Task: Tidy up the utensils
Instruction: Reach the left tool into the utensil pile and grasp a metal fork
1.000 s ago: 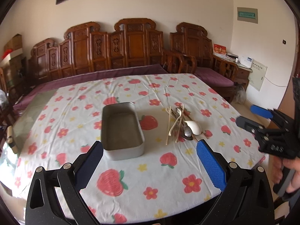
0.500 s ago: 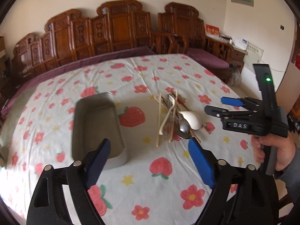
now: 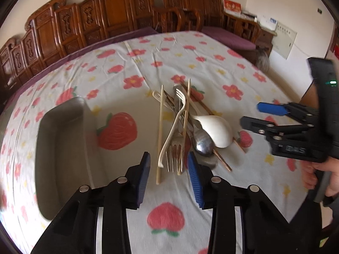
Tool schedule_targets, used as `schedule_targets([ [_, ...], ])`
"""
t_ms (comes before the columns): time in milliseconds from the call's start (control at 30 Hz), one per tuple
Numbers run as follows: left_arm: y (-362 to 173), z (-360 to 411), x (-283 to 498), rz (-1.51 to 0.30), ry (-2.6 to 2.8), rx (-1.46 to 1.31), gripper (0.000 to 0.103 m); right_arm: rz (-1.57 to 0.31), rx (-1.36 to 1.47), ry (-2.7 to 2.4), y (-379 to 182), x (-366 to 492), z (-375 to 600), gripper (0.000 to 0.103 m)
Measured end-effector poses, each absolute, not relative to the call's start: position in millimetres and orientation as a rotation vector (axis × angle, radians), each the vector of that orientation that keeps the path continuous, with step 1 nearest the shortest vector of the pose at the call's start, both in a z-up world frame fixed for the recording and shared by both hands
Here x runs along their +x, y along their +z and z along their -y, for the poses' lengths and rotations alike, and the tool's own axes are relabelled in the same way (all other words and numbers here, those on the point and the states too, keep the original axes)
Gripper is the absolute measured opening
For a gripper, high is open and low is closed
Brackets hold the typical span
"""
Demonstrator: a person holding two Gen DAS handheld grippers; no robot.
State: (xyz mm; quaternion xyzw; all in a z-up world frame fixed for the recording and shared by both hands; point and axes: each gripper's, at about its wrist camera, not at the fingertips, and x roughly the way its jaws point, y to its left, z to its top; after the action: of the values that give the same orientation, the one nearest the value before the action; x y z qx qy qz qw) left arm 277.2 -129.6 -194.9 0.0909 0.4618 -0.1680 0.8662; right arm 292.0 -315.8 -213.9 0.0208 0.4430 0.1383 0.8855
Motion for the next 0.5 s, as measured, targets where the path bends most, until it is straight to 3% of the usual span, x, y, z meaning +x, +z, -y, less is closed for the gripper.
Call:
schedule_targets([
  [167, -213.1, 129.9, 304.6, -1.037, -0.346, 0.168, 0.025, -0.92, 0.067, 0.296, -210.6, 290.6, 316.7, 0.073],
  [433, -226.5, 129.6, 321.4, -1.096, -0.371, 0.14, 0.025, -0.911, 0.104, 0.307, -202.6, 289.6, 319.8, 0.073],
  [500, -228.1, 129.7, 324.3, -1.101, -0.382, 0.134, 0.013, -0.912, 0.105, 0.306, -202.5, 290.1, 320.3, 0.073],
])
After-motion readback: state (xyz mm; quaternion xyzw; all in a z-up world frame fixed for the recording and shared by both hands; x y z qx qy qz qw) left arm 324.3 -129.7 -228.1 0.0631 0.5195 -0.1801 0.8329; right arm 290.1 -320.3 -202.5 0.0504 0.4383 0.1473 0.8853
